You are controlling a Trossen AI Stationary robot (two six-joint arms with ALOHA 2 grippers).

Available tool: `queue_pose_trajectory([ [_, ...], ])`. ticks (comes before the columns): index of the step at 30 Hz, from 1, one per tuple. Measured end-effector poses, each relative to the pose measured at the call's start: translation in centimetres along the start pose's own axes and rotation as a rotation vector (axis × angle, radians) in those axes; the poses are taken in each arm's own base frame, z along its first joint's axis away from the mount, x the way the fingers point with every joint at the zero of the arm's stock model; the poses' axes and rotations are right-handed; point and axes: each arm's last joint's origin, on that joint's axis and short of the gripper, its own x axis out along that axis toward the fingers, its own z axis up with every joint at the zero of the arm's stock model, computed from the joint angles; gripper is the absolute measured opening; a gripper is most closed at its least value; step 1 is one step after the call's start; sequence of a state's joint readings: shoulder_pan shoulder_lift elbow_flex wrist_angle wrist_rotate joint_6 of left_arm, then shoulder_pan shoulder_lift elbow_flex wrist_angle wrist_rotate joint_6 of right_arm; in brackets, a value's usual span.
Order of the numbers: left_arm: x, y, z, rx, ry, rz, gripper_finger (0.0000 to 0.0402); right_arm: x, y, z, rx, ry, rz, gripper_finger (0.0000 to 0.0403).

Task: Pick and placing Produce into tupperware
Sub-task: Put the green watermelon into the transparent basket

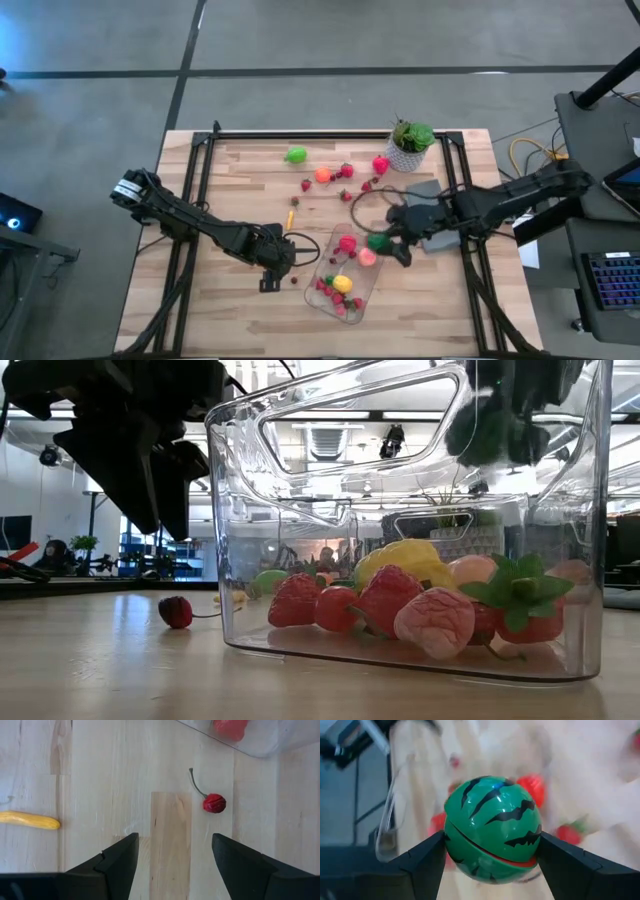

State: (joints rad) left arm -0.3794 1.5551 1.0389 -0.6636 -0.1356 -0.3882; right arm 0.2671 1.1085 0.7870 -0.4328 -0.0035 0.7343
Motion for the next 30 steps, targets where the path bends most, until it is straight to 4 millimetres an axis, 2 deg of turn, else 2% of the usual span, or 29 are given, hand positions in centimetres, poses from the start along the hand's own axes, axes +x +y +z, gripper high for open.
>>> queue_pose_trajectory([
  [5,0.1,0.0,-0.1,0.0,0.003,0.001,0.0238,2.7,1.0,-0.4,0.001,0.119,0.069,0.0279],
  [14,0.3,0.1,-0.4,0.001,0.015,0.006,0.0238,4.5,3.7,1.9,-0.189,0.104,0.094,0.0279],
  [21,0.3,0.1,-0.4,0.001,0.015,0.006,0.0238,6.6,4.0,2.3,-0.234,0.243,-0.052,0.0279],
  [25,0.3,0.1,-0.4,0.001,0.015,0.006,0.0238,7.8,4.4,2.4,-0.269,0.273,-0.067,0.0281],
  [30,0.3,0.1,-0.4,0.001,0.012,0.005,0.0238,8.2,5.3,3.3,-0.294,0.254,-0.072,0.0312],
])
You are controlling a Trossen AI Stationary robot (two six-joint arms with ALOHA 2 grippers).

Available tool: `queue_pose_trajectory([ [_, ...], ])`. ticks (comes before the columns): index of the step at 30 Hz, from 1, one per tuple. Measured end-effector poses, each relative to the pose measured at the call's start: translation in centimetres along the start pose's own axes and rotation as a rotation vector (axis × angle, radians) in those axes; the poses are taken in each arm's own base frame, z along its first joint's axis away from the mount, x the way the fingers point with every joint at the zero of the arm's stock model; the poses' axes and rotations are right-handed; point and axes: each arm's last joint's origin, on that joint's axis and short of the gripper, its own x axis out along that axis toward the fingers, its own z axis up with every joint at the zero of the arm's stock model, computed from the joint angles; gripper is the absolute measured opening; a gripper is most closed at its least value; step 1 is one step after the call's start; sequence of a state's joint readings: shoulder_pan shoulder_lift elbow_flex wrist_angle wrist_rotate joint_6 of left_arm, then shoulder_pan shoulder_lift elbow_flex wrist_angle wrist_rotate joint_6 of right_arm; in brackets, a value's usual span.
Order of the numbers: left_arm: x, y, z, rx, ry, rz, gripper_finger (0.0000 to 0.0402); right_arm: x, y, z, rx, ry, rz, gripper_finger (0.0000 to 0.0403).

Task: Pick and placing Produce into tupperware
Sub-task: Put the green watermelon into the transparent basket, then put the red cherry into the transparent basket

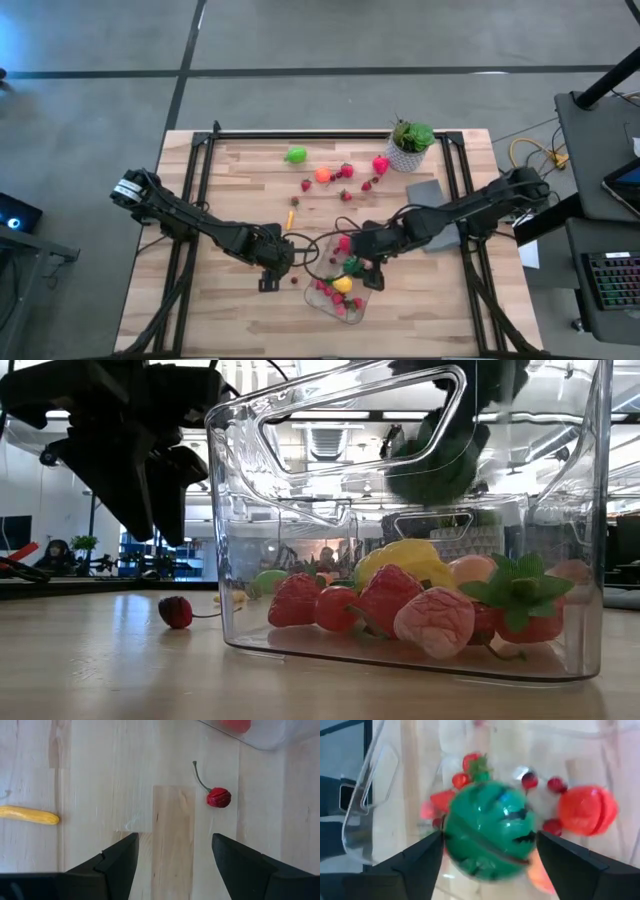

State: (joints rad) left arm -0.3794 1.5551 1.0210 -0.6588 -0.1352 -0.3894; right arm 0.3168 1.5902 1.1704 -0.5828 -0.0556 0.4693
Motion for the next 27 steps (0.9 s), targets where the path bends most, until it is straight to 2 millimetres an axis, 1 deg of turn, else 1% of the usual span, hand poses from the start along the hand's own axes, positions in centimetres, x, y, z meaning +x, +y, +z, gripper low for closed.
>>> queue_pose_trajectory([
  [5,0.1,0.0,0.0,0.001,-0.009,-0.004,0.0238,-0.9,0.5,0.2,-0.026,-0.027,-0.09,0.0358],
  [7,0.3,-0.1,0.2,-0.004,-0.039,-0.016,0.0238,-1.5,0.8,0.4,-0.027,-0.038,-0.092,0.0368],
  [9,0.3,-0.2,0.3,-0.007,-0.062,-0.026,0.0238,-2.1,0.8,0.6,-0.001,-0.039,-0.1,0.0371],
  [13,0.8,-0.5,0.9,-0.012,-0.105,-0.044,0.0238,-3.2,0.9,0.5,0.071,-0.015,-0.185,0.0372],
  [15,1.3,-0.7,1.2,-0.015,-0.123,-0.064,0.0238,-4.0,1.3,0.4,0.081,-0.013,-0.233,0.0372],
  [18,2.2,-1.0,1.2,-0.035,-0.1,-0.091,0.0238,-4.9,1.9,0.0,0.077,0.001,-0.272,0.0372],
  [22,3.5,-1.4,1.3,-0.067,-0.082,-0.124,0.0238,-5.4,2.7,-0.4,0.08,-0.003,-0.274,0.0372],
  [27,4.6,-2.1,1.1,-0.069,-0.07,-0.128,0.0238,-5.3,3.3,-1.2,0.087,0.009,-0.281,0.0372],
])
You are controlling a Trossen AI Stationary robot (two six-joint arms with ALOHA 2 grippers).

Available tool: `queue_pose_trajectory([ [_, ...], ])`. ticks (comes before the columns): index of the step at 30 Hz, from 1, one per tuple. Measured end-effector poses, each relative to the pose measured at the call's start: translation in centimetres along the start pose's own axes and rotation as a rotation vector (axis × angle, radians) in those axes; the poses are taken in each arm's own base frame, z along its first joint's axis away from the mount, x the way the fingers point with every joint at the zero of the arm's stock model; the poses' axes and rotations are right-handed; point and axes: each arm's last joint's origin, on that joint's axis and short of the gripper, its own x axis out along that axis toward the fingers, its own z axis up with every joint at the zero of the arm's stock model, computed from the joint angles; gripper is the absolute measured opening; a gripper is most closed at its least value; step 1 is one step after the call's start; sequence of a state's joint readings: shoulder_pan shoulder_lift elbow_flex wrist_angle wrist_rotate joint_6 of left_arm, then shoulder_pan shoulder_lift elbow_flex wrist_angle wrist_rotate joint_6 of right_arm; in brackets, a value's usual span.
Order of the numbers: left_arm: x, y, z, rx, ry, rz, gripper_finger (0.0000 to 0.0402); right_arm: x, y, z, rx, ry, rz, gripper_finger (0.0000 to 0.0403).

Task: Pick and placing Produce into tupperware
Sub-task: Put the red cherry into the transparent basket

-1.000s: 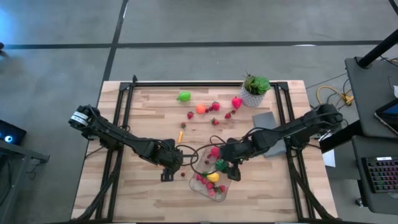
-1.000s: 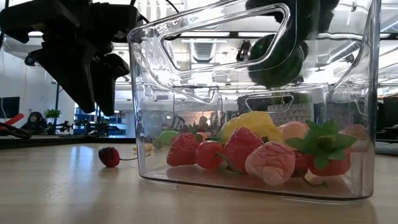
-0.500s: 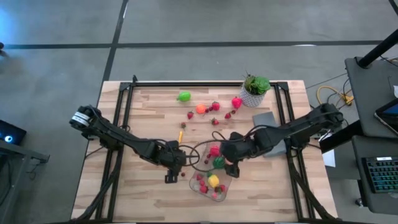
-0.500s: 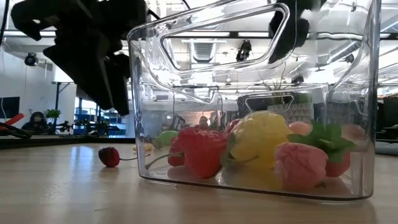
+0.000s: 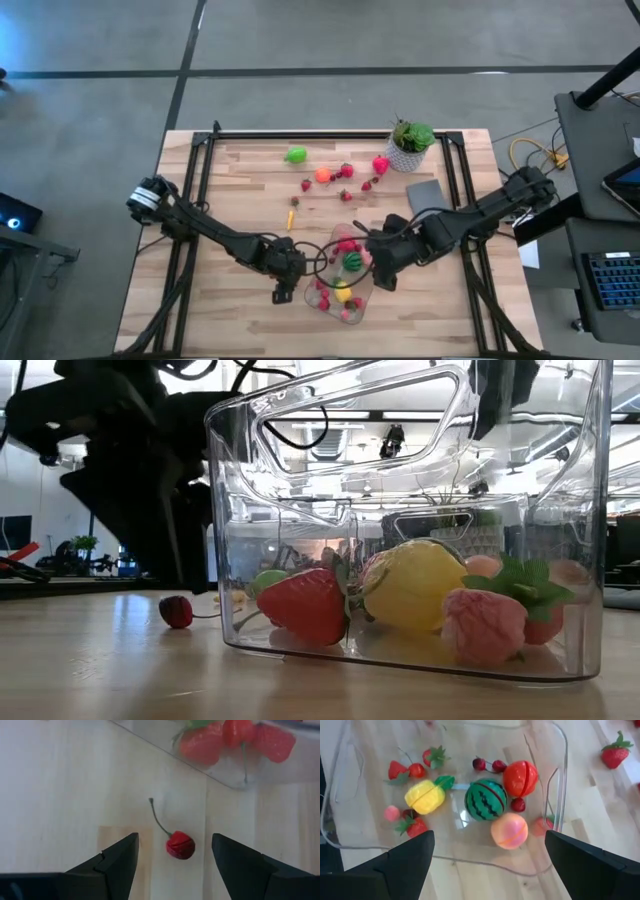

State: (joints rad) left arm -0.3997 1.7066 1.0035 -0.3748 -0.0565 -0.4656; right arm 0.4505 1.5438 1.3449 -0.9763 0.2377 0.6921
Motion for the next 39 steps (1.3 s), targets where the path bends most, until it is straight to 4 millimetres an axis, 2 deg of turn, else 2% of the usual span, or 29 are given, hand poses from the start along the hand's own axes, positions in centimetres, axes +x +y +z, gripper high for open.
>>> queue_pose_trajectory([
  [8,1.2,-1.0,-0.5,0.03,0.026,0.007,0.0237,0.2,0.2,-0.8,-0.018,0.029,-0.015,0.0372],
  [15,2.1,-1.0,-0.8,0.039,0.028,0.054,0.0232,0.4,0.1,-0.9,-0.02,0.029,-0.026,0.0372],
  [19,2.1,-1.0,-0.8,0.039,0.026,0.064,0.0201,0.4,0.1,-0.9,-0.02,0.027,-0.028,0.0372],
  [29,2.1,-0.9,-0.8,0.04,0.023,0.074,0.0093,0.5,0.1,-0.9,-0.02,0.017,-0.04,0.0372],
  [34,2.0,-0.9,-0.7,0.04,0.026,0.067,0.0061,0.5,0.1,-0.9,-0.005,0.016,-0.04,0.0372],
  [37,1.0,-1.0,-0.5,0.062,0.035,0.068,0.0055,0.2,0.0,-0.9,-0.003,0.008,-0.032,0.0372],
  [39,-0.4,-1.0,0.0,0.087,0.009,0.088,0.0054,-0.2,-0.1,-0.9,0.001,-0.002,-0.023,0.0372],
])
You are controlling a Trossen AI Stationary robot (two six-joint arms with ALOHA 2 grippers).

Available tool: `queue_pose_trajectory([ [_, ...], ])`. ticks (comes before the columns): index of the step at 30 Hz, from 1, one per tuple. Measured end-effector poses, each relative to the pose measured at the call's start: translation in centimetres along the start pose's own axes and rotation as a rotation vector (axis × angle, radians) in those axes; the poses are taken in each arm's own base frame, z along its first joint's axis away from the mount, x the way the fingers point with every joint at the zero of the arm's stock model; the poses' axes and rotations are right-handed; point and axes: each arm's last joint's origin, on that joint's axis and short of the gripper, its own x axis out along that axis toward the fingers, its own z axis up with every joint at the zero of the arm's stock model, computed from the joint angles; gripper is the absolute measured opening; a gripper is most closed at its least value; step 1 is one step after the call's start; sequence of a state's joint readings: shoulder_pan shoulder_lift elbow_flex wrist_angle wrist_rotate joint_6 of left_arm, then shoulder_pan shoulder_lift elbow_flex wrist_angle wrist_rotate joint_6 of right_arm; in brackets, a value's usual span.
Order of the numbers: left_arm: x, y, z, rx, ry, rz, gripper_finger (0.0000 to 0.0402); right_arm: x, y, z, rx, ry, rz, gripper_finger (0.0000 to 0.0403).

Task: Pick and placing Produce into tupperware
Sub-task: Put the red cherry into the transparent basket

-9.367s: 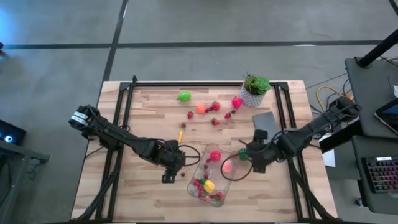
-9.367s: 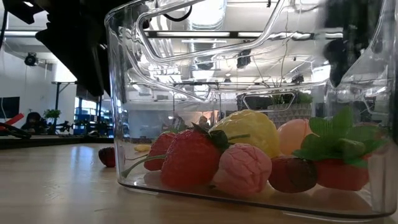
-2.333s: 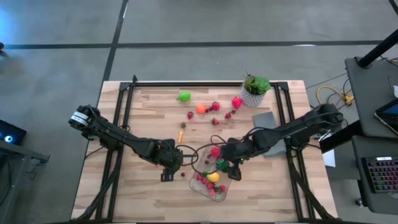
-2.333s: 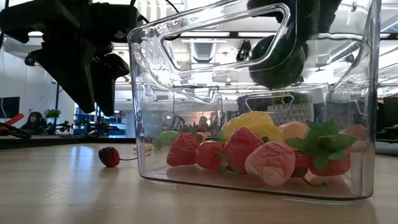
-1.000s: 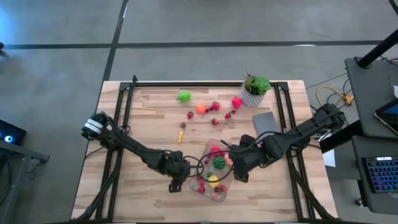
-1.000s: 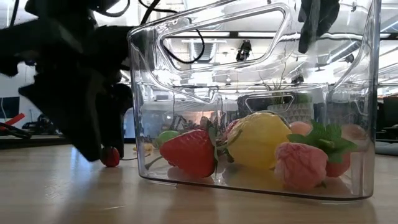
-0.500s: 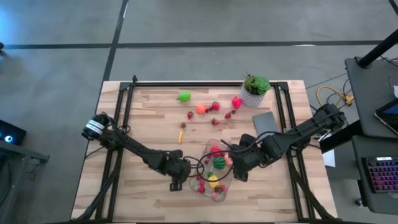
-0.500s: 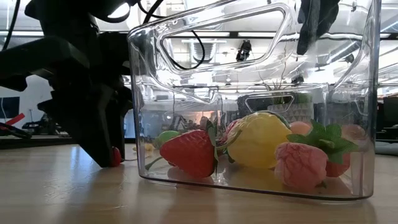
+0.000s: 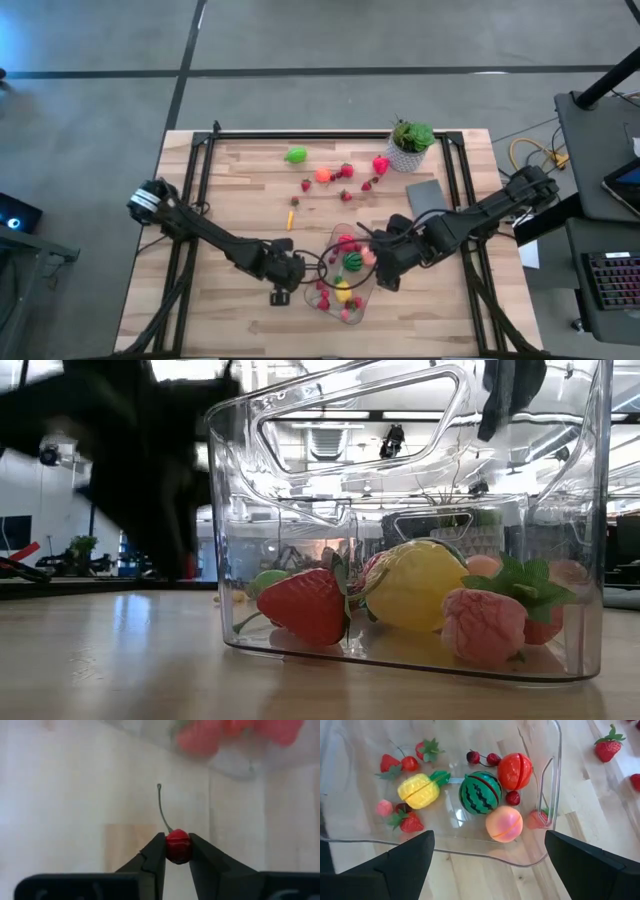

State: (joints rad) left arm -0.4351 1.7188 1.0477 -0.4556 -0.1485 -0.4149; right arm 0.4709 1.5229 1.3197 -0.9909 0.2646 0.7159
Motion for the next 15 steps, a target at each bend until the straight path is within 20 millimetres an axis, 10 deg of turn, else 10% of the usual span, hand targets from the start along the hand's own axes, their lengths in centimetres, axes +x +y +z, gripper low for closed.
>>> queue_pose_trajectory([
  [15,-11.7,1.8,3.6,-0.026,-0.518,0.004,0.0052,-4.1,-1.5,-0.4,0.106,-0.126,0.045,0.0372],
])
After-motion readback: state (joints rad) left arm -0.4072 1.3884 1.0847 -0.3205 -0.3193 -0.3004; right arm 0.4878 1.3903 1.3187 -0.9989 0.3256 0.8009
